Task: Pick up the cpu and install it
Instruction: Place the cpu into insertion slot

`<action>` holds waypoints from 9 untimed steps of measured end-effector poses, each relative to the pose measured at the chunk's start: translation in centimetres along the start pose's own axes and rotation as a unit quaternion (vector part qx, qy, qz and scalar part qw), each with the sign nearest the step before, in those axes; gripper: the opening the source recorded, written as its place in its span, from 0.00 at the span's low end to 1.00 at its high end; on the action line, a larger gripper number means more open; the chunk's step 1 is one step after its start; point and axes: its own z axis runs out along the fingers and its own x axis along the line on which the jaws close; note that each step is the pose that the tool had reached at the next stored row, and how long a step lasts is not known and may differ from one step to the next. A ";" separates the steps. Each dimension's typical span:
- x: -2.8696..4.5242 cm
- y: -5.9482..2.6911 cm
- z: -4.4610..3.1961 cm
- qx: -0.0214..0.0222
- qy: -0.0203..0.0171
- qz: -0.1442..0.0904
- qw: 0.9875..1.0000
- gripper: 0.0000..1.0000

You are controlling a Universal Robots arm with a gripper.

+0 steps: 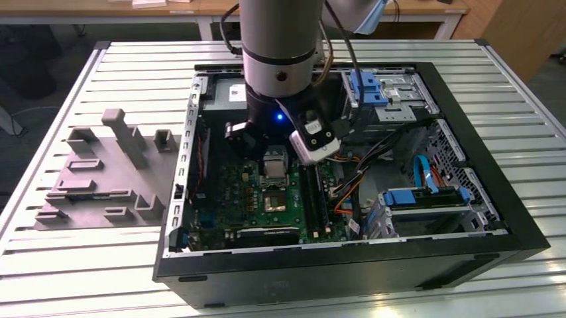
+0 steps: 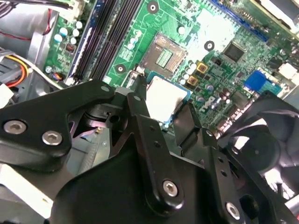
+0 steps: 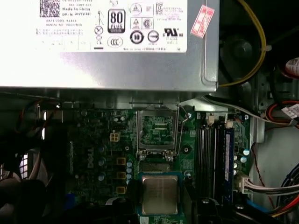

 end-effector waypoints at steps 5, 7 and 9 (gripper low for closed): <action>-0.02 -0.60 0.93 0.000 0.000 0.001 1.000 0.47; -0.01 -0.70 1.29 0.000 0.000 0.001 1.000 0.47; -0.02 -0.71 1.65 0.000 0.000 0.001 1.000 0.47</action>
